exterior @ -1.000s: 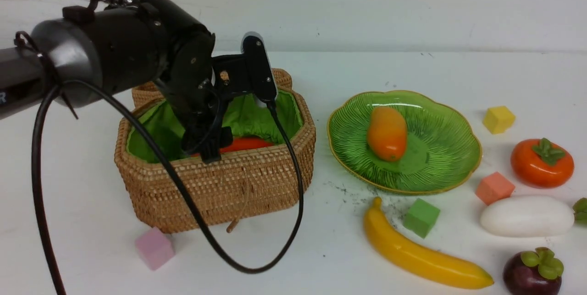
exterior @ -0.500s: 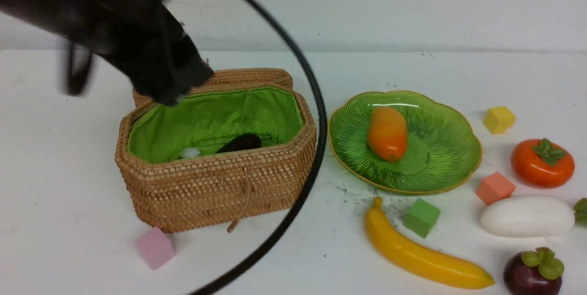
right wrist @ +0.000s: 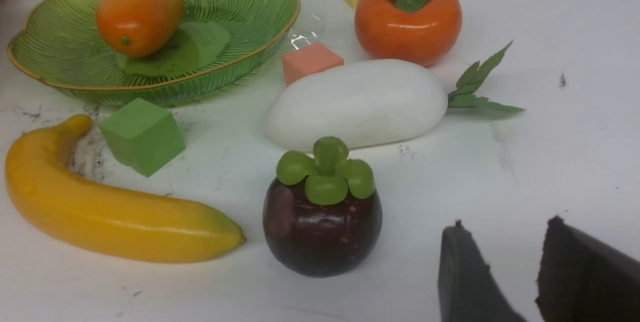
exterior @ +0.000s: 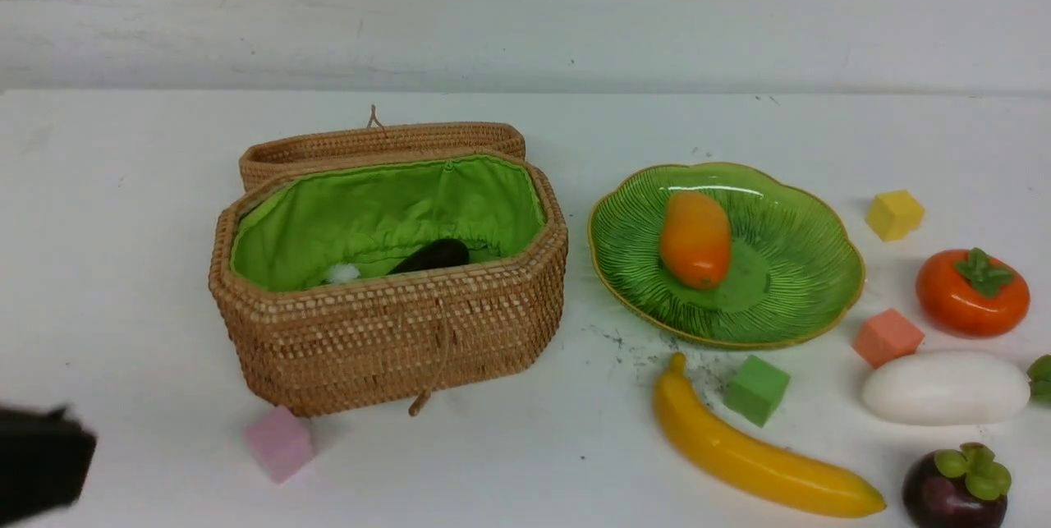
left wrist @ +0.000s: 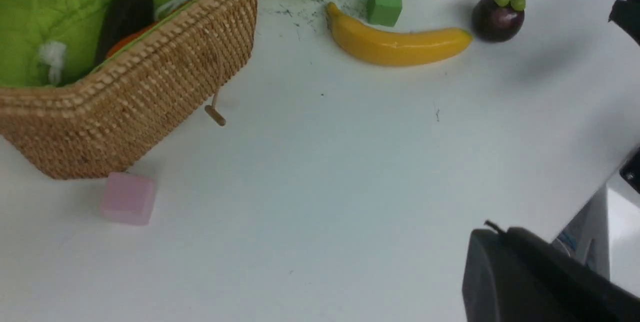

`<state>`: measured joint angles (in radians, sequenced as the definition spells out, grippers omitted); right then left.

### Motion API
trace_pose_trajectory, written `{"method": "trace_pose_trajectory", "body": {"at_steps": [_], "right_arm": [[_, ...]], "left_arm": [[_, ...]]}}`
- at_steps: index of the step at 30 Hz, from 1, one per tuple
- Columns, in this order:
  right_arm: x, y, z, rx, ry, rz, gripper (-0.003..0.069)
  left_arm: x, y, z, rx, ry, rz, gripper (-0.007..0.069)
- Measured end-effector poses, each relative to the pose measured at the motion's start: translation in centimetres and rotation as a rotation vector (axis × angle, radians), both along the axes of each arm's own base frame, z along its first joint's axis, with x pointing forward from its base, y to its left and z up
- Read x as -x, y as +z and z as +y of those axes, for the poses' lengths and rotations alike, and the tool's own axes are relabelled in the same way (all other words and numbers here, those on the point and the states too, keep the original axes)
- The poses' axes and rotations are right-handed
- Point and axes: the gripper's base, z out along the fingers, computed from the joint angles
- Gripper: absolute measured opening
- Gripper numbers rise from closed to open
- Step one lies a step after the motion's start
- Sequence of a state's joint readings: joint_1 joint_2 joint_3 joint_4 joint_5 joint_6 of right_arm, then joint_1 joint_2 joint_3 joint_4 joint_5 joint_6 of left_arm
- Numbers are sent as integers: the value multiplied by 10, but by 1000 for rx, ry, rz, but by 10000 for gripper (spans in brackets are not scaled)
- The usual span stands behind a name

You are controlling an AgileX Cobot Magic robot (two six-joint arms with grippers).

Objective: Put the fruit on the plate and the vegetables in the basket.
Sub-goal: Use the right arm to grab a banana and put it into the right plate

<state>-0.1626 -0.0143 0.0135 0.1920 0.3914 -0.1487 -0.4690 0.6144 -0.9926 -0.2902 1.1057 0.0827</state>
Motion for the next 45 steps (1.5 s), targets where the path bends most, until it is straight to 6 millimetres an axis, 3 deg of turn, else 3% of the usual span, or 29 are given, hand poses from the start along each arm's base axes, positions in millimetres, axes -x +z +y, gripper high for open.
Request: {"method": "trace_pose_trajectory", "body": {"at_steps": [5, 10, 20, 26, 31, 35, 37, 38, 40, 43, 45], "right_arm": [[0, 0, 0, 0, 0, 0, 245], [0, 0, 0, 0, 0, 0, 245], [0, 0, 0, 0, 0, 0, 245], [0, 0, 0, 0, 0, 0, 245], [0, 0, 0, 0, 0, 0, 245], [0, 0, 0, 0, 0, 0, 245], [0, 0, 0, 0, 0, 0, 245], [0, 0, 0, 0, 0, 0, 245], [0, 0, 0, 0, 0, 0, 245], [0, 0, 0, 0, 0, 0, 245], [0, 0, 0, 0, 0, 0, 245]], "left_arm": [[6, -47, 4, 55, 40, -24, -13], [5, -72, 4, 51, 53, 1, -13], [-4, -71, 6, 56, 101, -98, -13], [-14, -64, 10, 156, 219, -215, -13], [-11, -76, 25, 230, 362, -354, -13], [-3, -102, 38, 219, 503, -404, -13], [5, -130, 47, 176, 596, -433, -13], [4, -133, 47, 171, 602, -426, -13], [9, -165, 52, 134, 668, -426, -13], [9, -186, 54, 122, 717, -397, -13], [7, -212, 56, 86, 756, -319, -13]]}}
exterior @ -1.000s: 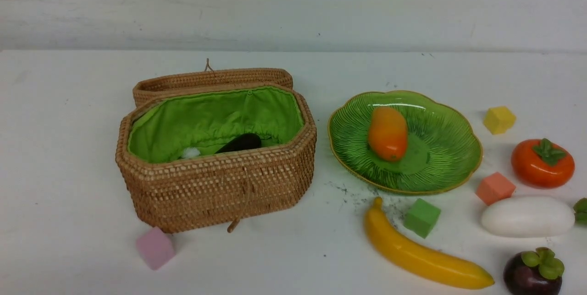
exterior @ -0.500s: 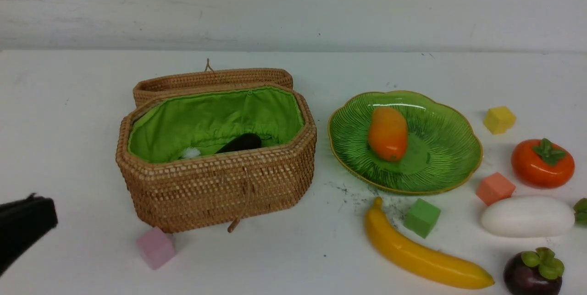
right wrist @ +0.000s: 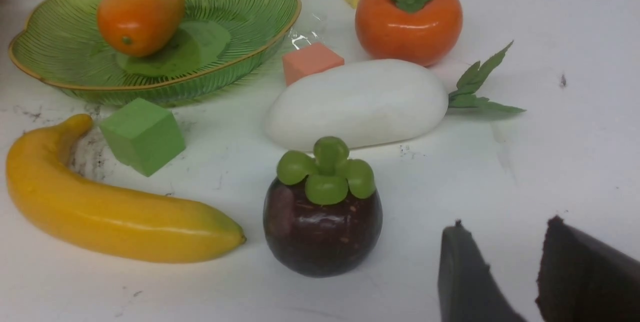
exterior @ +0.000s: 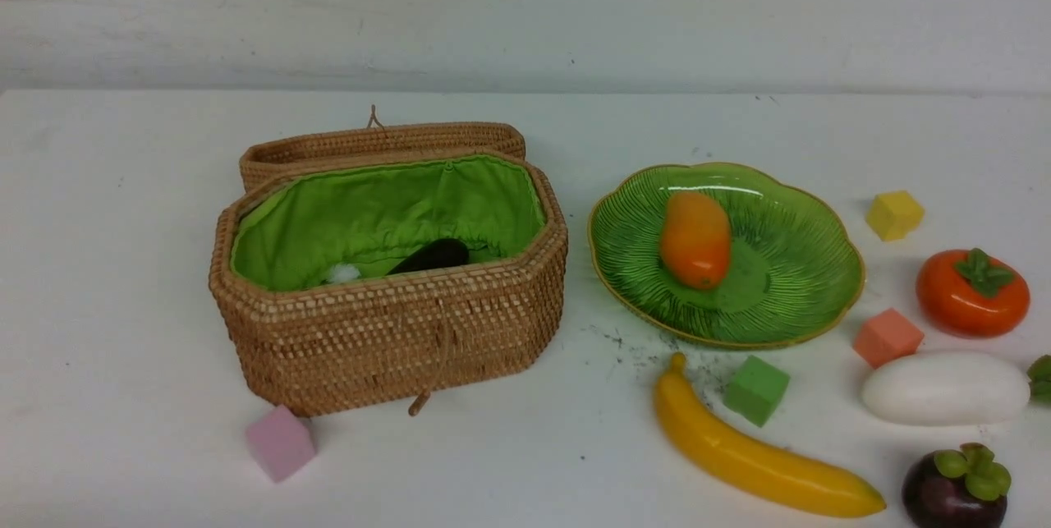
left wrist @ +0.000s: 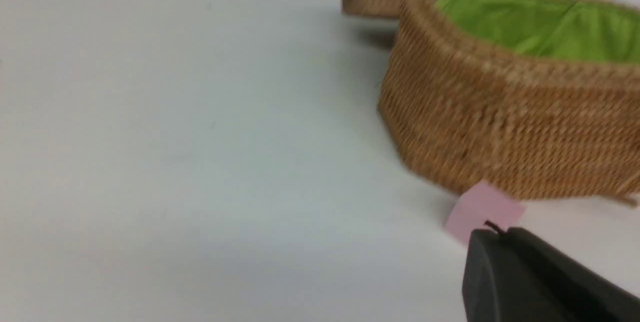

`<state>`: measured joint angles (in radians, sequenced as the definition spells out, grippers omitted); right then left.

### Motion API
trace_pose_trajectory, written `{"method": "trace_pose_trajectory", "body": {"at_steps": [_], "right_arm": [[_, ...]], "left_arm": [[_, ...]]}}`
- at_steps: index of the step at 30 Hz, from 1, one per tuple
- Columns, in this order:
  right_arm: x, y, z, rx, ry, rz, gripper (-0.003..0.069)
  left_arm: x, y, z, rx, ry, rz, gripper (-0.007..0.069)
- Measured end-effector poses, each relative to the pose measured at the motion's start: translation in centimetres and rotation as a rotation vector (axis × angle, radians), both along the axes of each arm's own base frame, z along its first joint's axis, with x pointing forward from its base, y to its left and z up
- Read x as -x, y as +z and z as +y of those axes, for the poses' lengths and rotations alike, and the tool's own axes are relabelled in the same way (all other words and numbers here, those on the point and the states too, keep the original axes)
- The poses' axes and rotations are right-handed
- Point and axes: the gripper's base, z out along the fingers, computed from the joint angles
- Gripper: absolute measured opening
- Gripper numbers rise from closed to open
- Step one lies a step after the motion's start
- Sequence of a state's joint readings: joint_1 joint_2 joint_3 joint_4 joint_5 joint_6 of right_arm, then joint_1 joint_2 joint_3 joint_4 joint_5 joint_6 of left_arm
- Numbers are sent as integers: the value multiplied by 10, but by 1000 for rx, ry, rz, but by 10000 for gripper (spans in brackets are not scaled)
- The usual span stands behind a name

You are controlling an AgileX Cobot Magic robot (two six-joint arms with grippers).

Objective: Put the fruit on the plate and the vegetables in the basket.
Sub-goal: Use the right arm to grab a banana and put it into the right plate

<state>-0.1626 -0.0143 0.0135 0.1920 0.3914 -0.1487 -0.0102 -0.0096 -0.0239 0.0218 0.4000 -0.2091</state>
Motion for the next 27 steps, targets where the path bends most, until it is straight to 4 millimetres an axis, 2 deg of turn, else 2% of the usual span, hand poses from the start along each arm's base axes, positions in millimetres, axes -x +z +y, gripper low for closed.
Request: {"method": "trace_pose_trajectory", "body": {"at_steps": [2, 3, 27], "right_arm": [[0, 0, 0, 0, 0, 0, 245], [0, 0, 0, 0, 0, 0, 245], [0, 0, 0, 11, -1, 2, 245]], "left_arm": [[0, -17, 2, -2, 30, 67, -13], [0, -18, 2, -4, 34, 68, -13], [-1, -17, 2, -13, 38, 49, -2]]}}
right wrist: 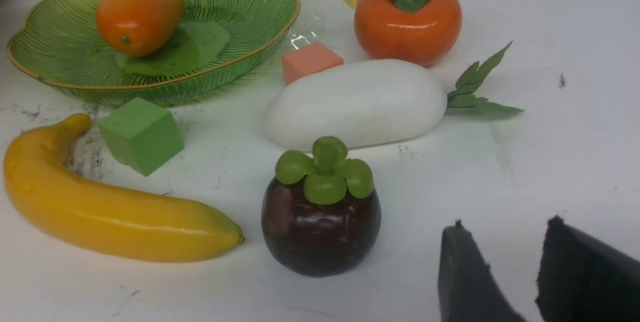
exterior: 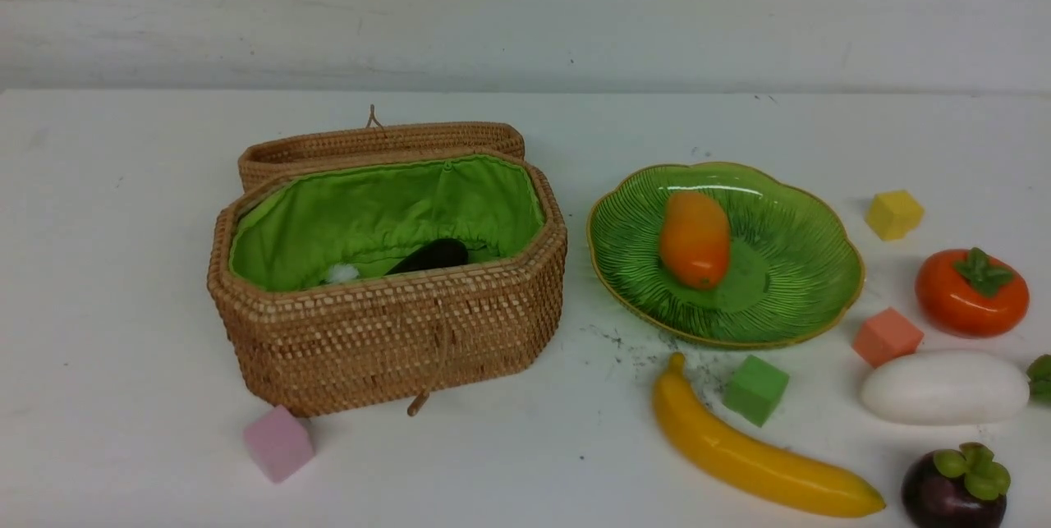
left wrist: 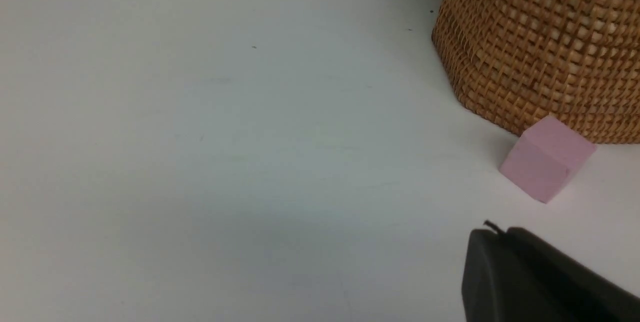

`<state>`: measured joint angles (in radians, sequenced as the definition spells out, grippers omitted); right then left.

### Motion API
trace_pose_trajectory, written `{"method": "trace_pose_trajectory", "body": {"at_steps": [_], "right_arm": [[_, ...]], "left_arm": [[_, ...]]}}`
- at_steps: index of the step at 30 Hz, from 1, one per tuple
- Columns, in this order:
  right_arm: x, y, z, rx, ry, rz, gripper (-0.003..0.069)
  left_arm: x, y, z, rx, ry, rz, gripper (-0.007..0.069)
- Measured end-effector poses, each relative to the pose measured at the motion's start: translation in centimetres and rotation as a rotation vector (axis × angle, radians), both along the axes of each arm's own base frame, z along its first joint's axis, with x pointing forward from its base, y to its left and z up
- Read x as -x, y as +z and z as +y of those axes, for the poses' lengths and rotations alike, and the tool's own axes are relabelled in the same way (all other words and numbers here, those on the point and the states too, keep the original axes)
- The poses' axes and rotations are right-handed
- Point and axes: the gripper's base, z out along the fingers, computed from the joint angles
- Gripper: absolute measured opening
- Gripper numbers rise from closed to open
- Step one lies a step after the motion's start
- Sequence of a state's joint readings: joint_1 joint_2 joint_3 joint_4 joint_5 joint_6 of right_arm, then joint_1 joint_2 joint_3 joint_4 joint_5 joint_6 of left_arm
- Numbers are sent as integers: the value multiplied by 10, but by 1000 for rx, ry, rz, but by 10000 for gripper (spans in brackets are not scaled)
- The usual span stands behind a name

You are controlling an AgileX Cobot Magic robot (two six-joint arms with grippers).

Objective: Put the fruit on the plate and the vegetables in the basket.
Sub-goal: Use the right arm to grab a banana and put it into the right plate

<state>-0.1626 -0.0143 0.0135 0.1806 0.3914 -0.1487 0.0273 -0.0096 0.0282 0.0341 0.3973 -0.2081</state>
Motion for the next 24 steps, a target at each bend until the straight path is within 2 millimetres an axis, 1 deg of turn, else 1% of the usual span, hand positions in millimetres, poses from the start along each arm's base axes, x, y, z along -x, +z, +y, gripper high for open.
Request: {"method": "trace_pose_trajectory", "body": {"at_steps": [14, 19, 21, 24], "right_arm": [[0, 1, -1, 17, -4, -11, 245], [-4, 13, -2, -83, -34, -185, 245], [-4, 22, -3, -174, -64, -296, 245], [-3, 31, -7, -285, -107, -409, 245]], "left_arm": [[0, 0, 0, -1, 0, -1, 10], [0, 0, 0, -1, 0, -1, 16], [0, 0, 0, -2, 0, -1, 18], [0, 0, 0, -2, 0, -1, 21]]}}
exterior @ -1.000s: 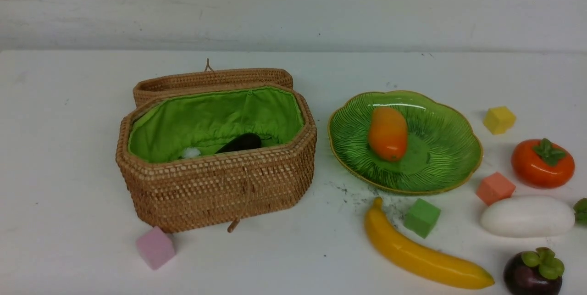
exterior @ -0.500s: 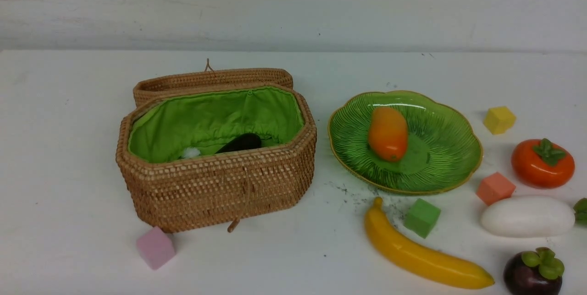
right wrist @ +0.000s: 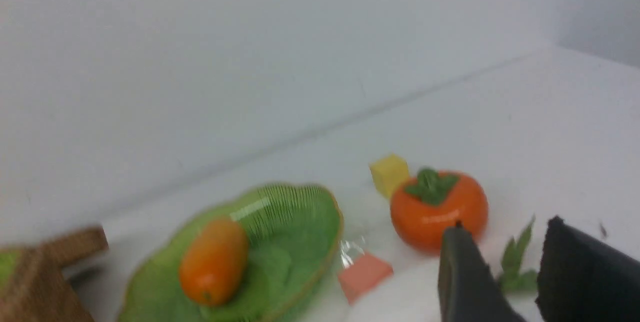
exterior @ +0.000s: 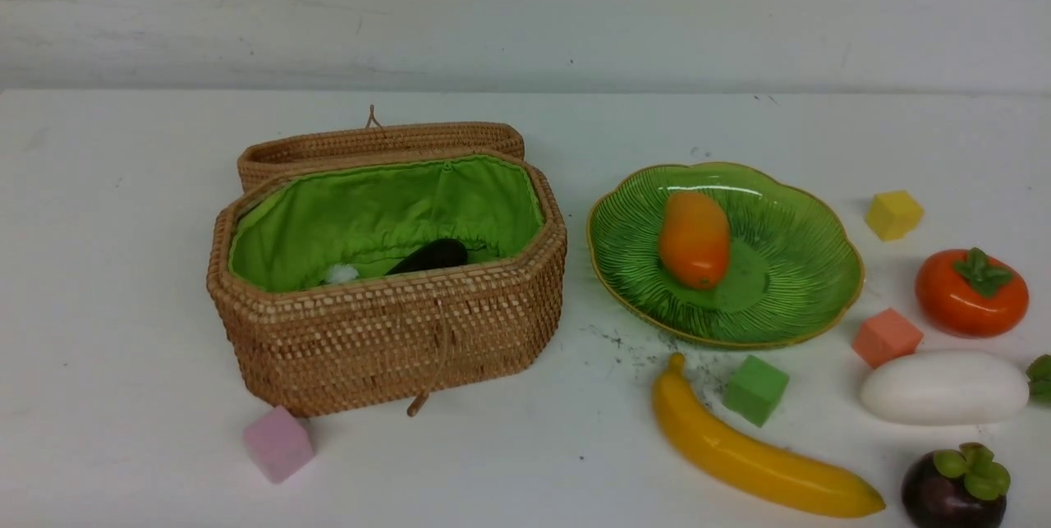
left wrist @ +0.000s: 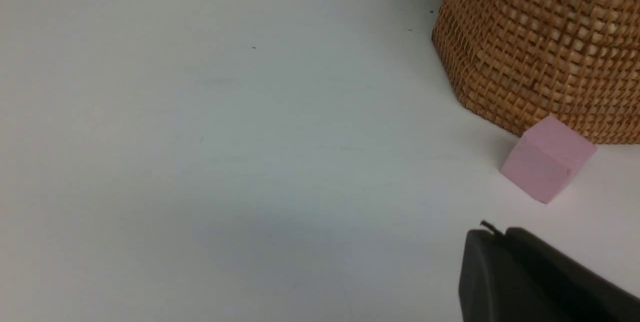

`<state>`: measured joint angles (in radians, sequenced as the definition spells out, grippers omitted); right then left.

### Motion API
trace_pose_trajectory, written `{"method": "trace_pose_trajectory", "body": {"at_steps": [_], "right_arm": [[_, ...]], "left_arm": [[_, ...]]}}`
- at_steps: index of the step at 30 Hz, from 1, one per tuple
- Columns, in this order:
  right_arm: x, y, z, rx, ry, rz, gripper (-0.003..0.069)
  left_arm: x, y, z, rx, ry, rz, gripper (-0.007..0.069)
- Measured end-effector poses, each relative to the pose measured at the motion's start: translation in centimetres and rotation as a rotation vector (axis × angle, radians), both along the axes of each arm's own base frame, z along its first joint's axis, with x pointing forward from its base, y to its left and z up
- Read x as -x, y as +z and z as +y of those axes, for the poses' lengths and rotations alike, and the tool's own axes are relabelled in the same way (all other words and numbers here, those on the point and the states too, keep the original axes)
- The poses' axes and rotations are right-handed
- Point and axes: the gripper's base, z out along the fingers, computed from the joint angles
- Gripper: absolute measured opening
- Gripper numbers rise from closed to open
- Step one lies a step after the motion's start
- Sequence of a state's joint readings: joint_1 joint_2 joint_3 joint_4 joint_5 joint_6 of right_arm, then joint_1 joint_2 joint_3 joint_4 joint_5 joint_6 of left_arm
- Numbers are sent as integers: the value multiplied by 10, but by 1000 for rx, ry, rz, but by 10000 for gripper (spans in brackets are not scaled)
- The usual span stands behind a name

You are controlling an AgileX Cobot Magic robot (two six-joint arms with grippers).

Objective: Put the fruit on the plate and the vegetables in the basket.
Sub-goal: Use the right arm to grab a banana and put it into the right plate

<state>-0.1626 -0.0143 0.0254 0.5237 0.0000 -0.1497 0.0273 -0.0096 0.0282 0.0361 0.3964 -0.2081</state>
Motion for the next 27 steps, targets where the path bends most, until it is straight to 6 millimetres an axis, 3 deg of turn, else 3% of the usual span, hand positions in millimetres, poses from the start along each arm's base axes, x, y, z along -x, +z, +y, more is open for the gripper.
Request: {"method": "trace_pose_trajectory", "body": {"at_steps": [8, 11, 16, 21, 23, 27], "right_arm": [[5, 21, -9, -214, -69, -197, 245], [12, 52, -3, -203, -13, -241, 245], [30, 125, 11, -152, 112, -291, 245], [22, 178, 26, 41, 283, -75, 245], [12, 183, 29, 127, 349, 22, 245], [-12, 172, 34, 235, 453, 194, 245]], "left_arm": [[0, 0, 0, 0, 0, -1, 29], [0, 0, 0, 0, 0, -1, 31], [0, 0, 0, 0, 0, -1, 39], [0, 0, 0, 0, 0, -1, 43], [0, 0, 0, 0, 0, -1, 45], [0, 0, 0, 0, 0, -1, 46]]}}
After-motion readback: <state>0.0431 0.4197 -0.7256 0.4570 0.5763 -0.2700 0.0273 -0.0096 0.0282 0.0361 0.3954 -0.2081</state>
